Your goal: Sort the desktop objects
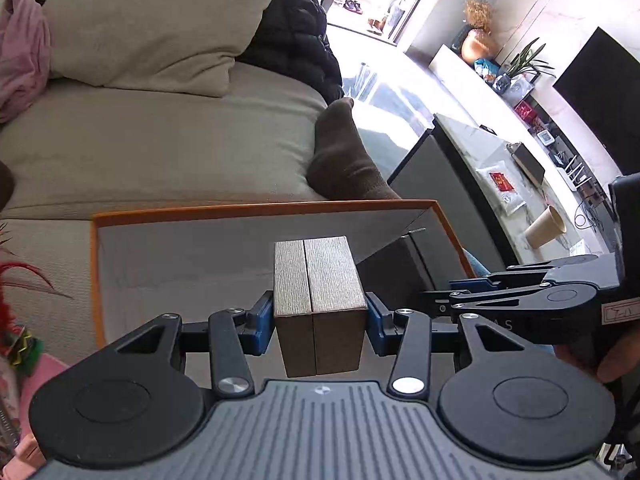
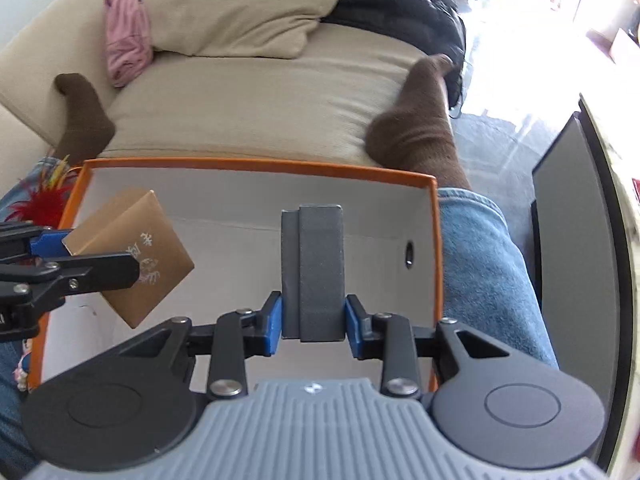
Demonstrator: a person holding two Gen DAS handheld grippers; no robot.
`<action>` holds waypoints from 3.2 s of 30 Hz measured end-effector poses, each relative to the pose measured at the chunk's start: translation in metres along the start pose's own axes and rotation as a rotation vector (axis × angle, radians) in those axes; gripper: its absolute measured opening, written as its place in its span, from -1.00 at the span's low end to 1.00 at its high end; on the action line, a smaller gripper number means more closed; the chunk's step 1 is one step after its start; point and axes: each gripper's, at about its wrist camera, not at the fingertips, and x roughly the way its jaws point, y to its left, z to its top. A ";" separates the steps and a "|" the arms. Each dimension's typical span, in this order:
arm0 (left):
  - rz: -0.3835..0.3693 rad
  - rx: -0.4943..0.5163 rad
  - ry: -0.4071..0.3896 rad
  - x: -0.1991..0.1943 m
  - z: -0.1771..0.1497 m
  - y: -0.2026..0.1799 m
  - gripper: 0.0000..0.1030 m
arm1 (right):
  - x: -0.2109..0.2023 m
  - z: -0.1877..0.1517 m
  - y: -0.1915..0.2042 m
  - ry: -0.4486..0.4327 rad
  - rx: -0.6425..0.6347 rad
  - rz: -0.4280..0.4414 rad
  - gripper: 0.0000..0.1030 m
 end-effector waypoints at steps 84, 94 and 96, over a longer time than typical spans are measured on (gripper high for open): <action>-0.110 -0.152 0.151 0.077 0.000 -0.004 -0.37 | 0.017 -0.031 0.005 0.007 -0.446 0.046 -0.63; -0.053 -0.073 0.054 0.055 0.001 -0.008 -0.37 | 0.019 -0.033 0.007 0.010 -0.458 0.045 -0.61; -0.039 -0.056 0.027 0.051 0.005 -0.006 -0.26 | 0.019 -0.033 0.007 0.012 -0.458 0.047 -0.61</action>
